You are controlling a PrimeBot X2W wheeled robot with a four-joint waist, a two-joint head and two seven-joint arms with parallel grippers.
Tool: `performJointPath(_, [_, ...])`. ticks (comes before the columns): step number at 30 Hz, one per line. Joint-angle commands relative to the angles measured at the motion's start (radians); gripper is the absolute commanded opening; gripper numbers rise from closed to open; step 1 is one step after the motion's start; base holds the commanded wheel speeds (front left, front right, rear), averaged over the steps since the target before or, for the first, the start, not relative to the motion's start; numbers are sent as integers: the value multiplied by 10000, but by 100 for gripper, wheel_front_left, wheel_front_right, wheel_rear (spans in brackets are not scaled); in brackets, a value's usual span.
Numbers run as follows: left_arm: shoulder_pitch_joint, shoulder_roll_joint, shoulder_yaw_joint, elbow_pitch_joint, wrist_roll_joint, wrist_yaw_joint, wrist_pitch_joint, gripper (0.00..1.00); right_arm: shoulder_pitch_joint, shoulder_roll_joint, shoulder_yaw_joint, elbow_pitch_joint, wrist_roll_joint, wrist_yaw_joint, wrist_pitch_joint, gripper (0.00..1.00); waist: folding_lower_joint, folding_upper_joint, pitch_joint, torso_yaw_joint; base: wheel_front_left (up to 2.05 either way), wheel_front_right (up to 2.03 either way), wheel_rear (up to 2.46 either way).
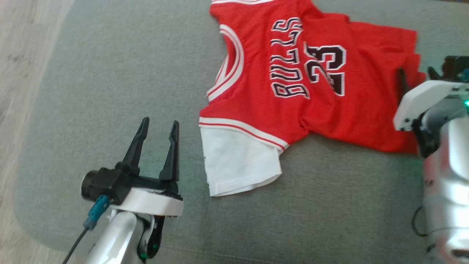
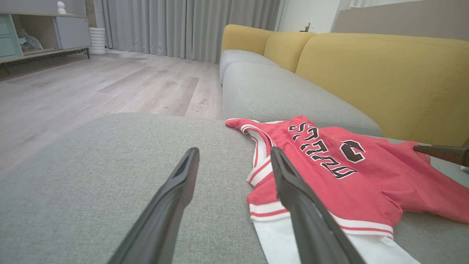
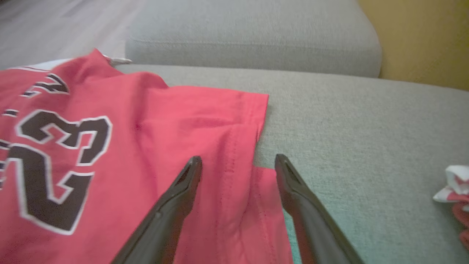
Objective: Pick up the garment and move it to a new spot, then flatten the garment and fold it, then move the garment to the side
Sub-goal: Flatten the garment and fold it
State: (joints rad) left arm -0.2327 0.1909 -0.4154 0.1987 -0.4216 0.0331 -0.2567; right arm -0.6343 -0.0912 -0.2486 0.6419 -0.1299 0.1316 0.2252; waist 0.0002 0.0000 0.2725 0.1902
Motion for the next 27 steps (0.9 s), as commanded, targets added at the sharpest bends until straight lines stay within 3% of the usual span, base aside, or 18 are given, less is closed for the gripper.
performJointPath(1, [-425,-45,510,-122,120,-133,-51,100,-615,-215,-20,156,-290,-9,179,100,-2,0,271,304,0,0,0])
performJointPath(7, [-543,-425,965,273,238,-577,-51,100,-1465,-624,-262,1870,-1109,-9,901,100,-2,0,545,583,0,0,0])
performJointPath(8, [-552,-469,1031,312,290,-640,-51,100,-1588,-624,-253,2155,-1057,-9,1038,80,-2,0,561,604,0,0,0])
performJointPath(9, [-557,-511,1092,347,343,-695,-51,100,-1715,-667,-176,2360,-1051,-9,1062,19,-2,0,576,623,0,0,0])
performJointPath(10, [-564,-550,1154,378,394,-745,-51,100,-1852,-759,-76,2457,-1101,-9,942,0,-2,0,591,637,0,0,0])
performJointPath(19, [-592,-846,1541,534,768,-1032,-51,100,-2942,-1152,-61,2634,-1133,-9,-935,0,-2,0,629,576,0,0,0])
performJointPath(27, [-700,-1038,1775,551,1066,-1269,-51,100,-3886,-1604,-724,2895,-1957,-9,-2043,0,-2,0,648,619,0,0,0])
